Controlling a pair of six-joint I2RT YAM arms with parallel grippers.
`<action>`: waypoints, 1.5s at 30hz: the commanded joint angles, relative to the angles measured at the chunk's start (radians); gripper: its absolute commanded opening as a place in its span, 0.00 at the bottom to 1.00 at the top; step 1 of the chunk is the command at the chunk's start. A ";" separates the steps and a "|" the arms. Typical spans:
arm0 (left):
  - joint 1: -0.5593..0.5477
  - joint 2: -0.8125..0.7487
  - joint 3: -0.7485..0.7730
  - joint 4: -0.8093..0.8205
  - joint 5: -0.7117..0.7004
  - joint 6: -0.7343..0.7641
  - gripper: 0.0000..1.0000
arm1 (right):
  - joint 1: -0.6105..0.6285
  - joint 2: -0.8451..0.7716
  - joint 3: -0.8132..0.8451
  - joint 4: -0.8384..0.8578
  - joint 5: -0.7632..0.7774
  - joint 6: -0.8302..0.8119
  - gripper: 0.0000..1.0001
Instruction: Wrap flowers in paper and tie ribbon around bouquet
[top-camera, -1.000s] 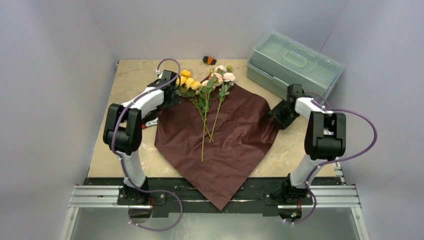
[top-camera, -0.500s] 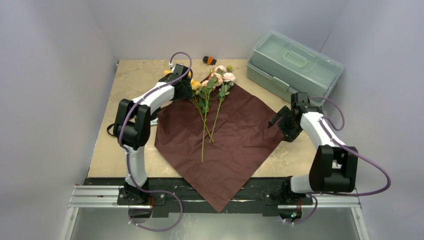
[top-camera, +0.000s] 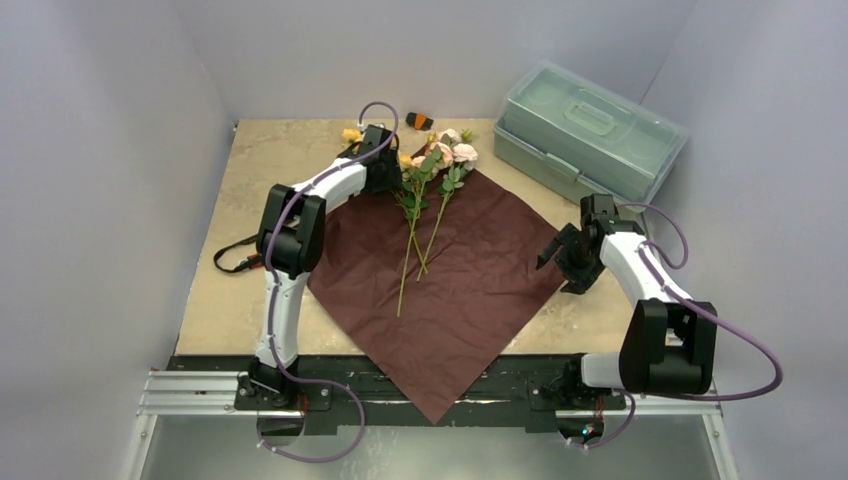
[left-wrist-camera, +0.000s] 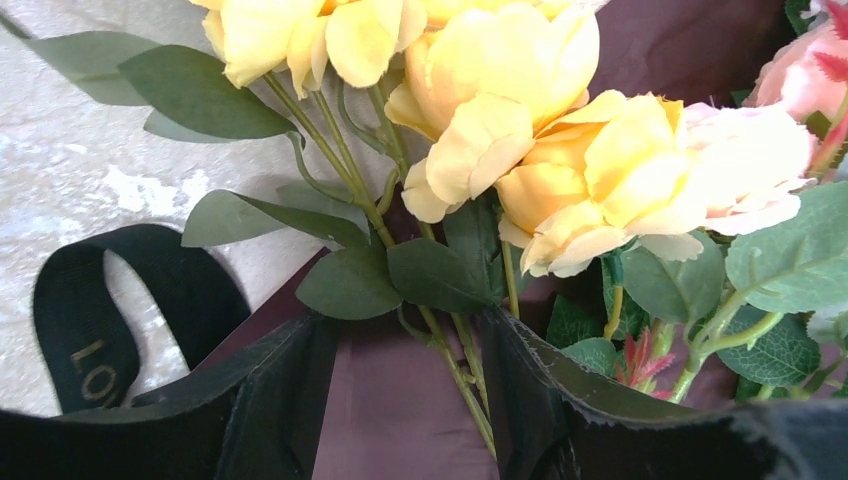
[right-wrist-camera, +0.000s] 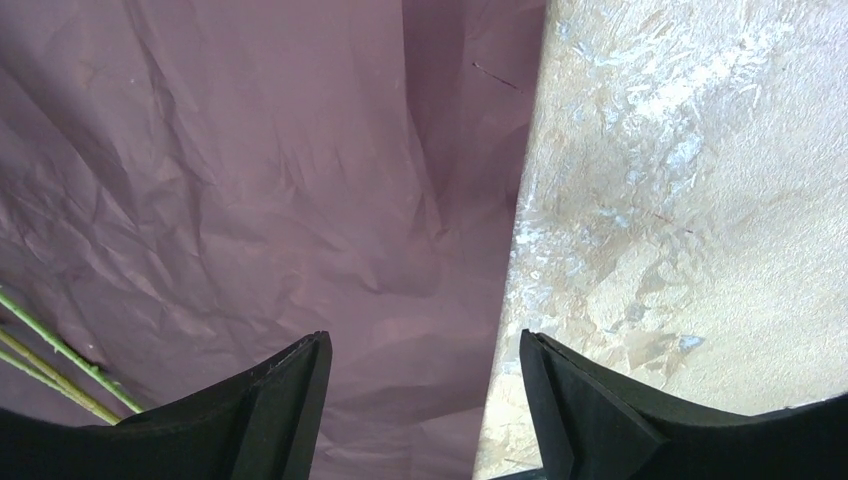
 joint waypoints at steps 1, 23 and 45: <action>-0.019 0.018 0.060 0.045 0.028 0.024 0.57 | 0.003 0.020 0.016 0.003 -0.009 -0.023 0.77; -0.094 -0.598 -0.401 -0.142 -0.094 0.192 0.75 | 0.206 -0.255 -0.187 -0.042 -0.203 0.098 0.84; -0.209 -0.874 -0.623 -0.230 -0.069 0.055 0.74 | 0.440 -0.420 -0.639 0.373 -0.344 0.401 0.70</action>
